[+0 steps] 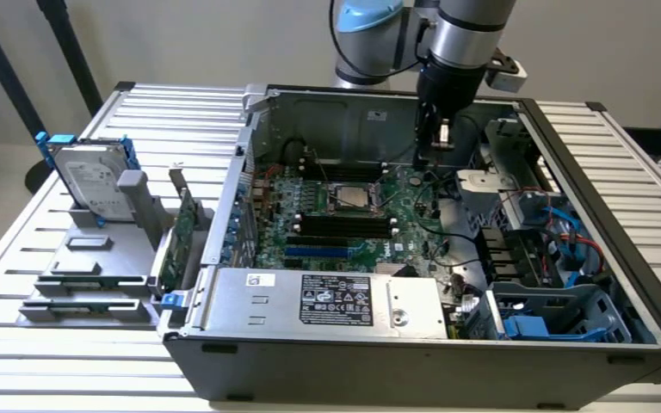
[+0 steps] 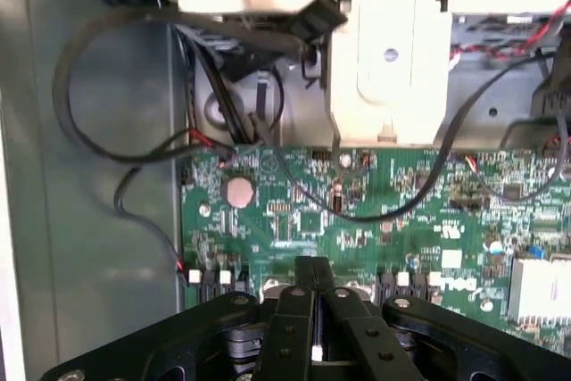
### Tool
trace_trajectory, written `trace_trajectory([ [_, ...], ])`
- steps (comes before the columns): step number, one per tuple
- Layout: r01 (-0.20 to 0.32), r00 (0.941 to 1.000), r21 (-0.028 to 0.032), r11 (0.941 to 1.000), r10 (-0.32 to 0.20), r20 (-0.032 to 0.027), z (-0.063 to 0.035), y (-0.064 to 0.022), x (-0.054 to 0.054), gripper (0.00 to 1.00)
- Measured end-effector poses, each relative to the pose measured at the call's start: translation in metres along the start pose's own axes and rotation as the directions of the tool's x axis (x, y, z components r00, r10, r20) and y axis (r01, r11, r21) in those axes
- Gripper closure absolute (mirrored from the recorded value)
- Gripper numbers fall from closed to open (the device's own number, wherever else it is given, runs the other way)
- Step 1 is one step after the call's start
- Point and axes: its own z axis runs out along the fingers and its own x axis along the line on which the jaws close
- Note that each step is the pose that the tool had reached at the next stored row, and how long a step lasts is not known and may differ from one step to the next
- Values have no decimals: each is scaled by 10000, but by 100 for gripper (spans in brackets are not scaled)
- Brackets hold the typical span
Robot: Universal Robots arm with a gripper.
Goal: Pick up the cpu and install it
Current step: 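Close the cpu cover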
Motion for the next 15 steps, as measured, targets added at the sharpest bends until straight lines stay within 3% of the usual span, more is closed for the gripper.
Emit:
trace_trajectory([
  [12, 45, 10000, 5, 10000, -45, 3, 217, 15, -8, 89],
  [15, 46, 10000, 67, 10000, -46, 6, 252, -13, -10, 89],
])
